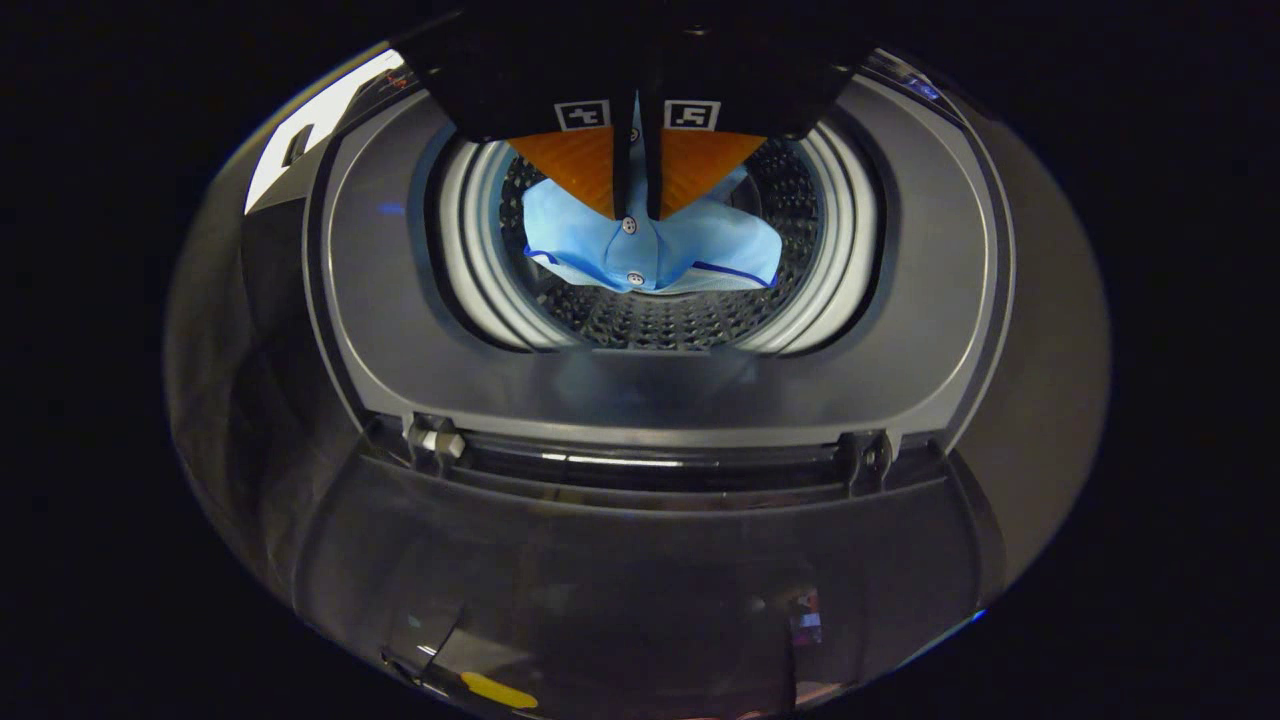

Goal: Put the clothes into the washing machine and then close the washing machine lid.

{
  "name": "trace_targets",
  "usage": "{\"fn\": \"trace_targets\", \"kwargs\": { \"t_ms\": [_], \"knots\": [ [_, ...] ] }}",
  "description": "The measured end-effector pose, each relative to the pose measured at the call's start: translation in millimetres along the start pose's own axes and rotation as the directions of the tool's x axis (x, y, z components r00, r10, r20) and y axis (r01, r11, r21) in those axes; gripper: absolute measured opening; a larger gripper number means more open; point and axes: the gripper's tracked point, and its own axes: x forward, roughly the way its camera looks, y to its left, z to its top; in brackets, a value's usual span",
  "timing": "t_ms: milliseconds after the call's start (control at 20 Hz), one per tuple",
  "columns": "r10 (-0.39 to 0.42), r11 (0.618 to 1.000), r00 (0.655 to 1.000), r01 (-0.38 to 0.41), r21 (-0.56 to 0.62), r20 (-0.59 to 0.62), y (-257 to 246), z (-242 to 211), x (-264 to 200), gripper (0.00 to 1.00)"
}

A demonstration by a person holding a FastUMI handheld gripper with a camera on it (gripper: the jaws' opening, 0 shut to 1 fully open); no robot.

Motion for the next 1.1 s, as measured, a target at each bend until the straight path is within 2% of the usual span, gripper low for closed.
{"fn": "trace_targets", "kwargs": {
  "t_ms": [200, 300, 350, 600, 900, 1100],
  "knots": [
    [-0.008, 1.0, 0.999, 0.007, -0.019, -0.036, 3.2, -9.2, 8.9, 0.05],
    [-0.042, 0.998, 0.997, 0.04, -0.038, -0.064, -2.7, -14.7, 12.0, 0.05],
    [-0.048, 0.998, 0.996, 0.045, -0.042, -0.07, -4.0, -15.1, 11.4, 0.1],
    [0.0, 0.999, 0.997, -0.003, -0.032, -0.079, 1.7, -17.6, 12.7, 0.98],
    [-0.009, 1.0, 0.998, 0.008, -0.012, -0.06, -3.2, -8.4, -4.8, 0.99],
    [-0.015, 1.0, 0.999, 0.015, 0.006, 0.031, -10.5, 23.1, -39.4, 0.99]
  ]
}}
